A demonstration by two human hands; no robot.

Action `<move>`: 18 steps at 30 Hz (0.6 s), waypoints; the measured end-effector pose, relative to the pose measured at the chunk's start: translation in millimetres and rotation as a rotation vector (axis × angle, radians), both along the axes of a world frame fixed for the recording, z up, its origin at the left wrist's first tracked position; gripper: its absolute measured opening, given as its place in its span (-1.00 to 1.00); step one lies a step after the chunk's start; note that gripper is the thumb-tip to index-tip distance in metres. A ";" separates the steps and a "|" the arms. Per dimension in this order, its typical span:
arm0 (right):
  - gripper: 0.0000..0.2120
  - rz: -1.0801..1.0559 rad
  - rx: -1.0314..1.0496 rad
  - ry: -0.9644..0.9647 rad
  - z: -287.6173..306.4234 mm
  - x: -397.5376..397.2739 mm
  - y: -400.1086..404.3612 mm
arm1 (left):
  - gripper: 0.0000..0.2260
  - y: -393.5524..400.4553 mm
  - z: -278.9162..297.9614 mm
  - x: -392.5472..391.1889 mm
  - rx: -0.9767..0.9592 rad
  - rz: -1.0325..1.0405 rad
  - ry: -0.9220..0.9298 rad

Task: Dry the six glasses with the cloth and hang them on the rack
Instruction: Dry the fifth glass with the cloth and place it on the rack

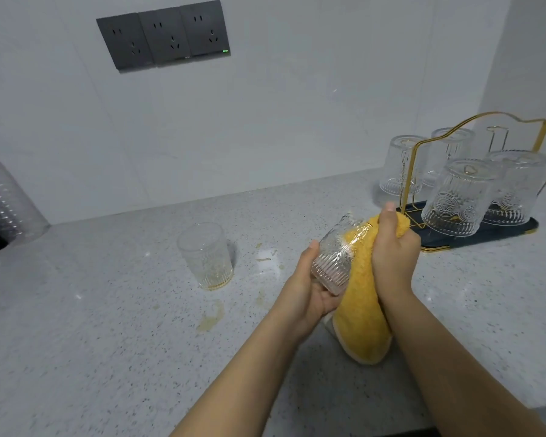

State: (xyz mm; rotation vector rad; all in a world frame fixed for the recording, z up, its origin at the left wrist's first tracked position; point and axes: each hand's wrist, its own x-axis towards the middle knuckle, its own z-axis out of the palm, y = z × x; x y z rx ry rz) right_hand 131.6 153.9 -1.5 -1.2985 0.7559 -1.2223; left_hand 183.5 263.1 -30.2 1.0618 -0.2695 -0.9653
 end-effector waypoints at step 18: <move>-0.58 -0.133 -0.319 -0.054 1.4 -55.4 -19.5 | -0.83 -33.2 45.8 -26.2 0.071 0.133 -0.207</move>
